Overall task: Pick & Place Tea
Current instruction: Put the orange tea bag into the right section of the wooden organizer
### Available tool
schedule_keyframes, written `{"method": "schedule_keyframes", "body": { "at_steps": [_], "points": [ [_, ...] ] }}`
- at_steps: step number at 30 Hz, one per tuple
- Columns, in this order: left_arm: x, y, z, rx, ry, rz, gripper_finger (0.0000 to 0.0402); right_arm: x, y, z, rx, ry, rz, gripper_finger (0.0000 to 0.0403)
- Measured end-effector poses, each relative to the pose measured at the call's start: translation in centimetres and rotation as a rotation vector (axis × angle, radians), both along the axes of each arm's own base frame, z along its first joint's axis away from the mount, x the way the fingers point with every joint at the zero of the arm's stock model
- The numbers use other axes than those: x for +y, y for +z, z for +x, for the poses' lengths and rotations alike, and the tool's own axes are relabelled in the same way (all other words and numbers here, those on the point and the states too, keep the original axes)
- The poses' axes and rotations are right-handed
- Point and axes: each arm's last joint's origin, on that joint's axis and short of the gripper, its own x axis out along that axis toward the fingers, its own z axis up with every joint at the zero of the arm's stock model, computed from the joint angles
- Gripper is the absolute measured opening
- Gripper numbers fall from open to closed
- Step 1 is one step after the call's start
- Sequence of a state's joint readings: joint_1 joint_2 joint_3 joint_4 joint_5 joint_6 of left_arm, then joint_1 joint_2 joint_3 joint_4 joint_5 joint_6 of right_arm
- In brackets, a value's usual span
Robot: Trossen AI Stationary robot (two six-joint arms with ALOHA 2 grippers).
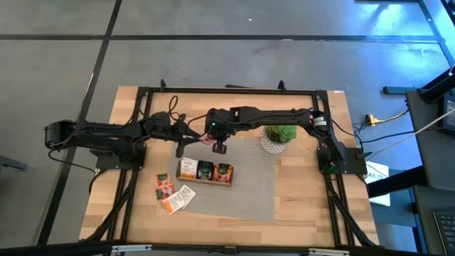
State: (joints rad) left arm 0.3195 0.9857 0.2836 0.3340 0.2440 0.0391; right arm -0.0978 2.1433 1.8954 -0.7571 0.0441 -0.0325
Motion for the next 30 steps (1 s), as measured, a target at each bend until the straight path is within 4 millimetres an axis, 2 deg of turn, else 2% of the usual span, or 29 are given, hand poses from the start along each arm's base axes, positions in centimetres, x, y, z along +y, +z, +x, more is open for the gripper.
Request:
{"method": "schedule_keyframes", "body": {
  "at_steps": [4, 12, 17, 24, 30],
  "points": [
    [0.11, -0.05, -0.02, 0.008, 0.038, 0.013, 0.0094, -0.01, 0.04, 0.06, -0.007, 0.001, -0.002, 0.0000],
    [0.25, -0.17, -0.08, 0.020, 0.110, -0.029, 0.0158, -0.07, 0.40, 0.57, -0.069, 0.020, -0.021, 0.0000],
    [0.26, -0.17, -0.08, 0.017, 0.120, -0.053, 0.0181, -0.11, 0.51, 0.72, -0.089, 0.024, -0.026, 0.0000],
    [0.54, -0.19, -0.16, 0.011, 0.224, -0.115, 0.0187, -0.12, 0.64, 0.89, -0.110, 0.029, -0.032, 0.0000],
    [0.35, -0.23, -0.13, 0.018, 0.183, -0.104, 0.0168, -0.13, 0.73, 0.99, -0.124, 0.029, -0.033, 0.0000]
  ]
}}
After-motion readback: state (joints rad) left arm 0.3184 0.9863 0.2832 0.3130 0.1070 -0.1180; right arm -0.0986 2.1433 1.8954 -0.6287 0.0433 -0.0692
